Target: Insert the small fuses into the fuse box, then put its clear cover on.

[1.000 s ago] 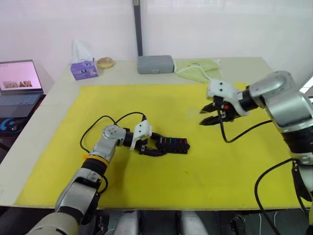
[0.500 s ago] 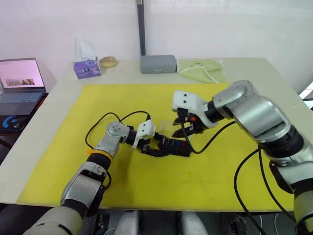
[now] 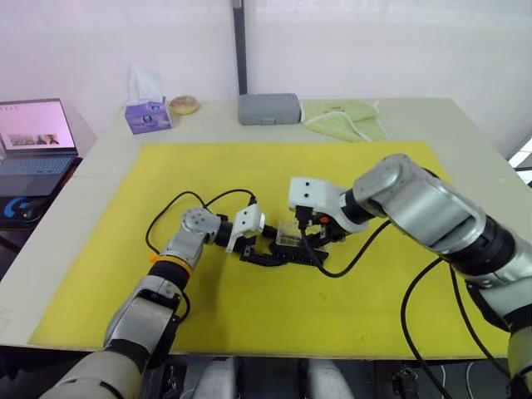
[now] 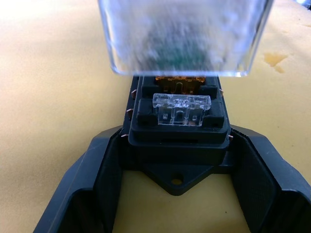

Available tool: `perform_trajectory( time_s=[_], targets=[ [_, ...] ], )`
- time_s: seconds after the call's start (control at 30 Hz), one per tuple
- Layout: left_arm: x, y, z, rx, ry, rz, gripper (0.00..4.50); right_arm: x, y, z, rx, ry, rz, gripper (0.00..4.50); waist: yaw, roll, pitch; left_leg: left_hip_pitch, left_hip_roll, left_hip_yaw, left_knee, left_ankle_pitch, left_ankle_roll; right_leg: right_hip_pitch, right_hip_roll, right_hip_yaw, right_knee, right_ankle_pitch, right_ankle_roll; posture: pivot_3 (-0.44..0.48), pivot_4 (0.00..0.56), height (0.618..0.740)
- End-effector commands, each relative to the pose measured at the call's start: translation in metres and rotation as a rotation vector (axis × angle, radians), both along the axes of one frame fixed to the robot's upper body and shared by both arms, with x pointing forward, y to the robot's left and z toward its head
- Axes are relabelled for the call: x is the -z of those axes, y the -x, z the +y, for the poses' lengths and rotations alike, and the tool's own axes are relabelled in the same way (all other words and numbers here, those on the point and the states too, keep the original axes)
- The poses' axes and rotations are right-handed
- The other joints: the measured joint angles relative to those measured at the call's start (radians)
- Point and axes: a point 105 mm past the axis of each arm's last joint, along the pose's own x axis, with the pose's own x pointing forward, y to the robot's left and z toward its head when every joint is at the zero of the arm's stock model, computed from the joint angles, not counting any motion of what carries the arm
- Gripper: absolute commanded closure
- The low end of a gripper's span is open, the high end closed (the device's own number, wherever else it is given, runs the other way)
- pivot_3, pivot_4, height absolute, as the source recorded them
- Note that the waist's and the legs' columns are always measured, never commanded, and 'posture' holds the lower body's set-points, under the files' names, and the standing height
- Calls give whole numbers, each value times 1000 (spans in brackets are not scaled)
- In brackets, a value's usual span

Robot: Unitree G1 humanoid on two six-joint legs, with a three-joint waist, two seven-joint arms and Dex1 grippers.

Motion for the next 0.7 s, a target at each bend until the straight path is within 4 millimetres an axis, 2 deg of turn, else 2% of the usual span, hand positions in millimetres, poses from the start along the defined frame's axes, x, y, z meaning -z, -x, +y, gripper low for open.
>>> perform_trajectory(
  time_s=[0.03,0.2,0.33,0.7],
  targets=[
    [15,10,-7,28,-22,44,1920,-7,-2,6,-11,-23,-29,2867,0,0,0,0,0,0,0,0,0,0,0,0,0,0,0,0,150,740],
    [15,10,-6,26,-23,39,1920,-3,-3,7,-10,-18,-25,2867,1,0,0,0,0,0,0,0,0,0,0,0,0,0,0,0,150,740],
    [14,10,-9,27,-16,33,1920,7,-4,4,-4,9,-8,2867,1,0,0,0,0,0,0,0,0,0,0,0,0,0,0,0,150,740],
    [15,10,-8,19,-16,33,1920,14,-1,2,-11,20,19,2867,1,0,0,0,0,0,0,0,0,0,0,0,0,0,0,0,150,740]
  ],
)
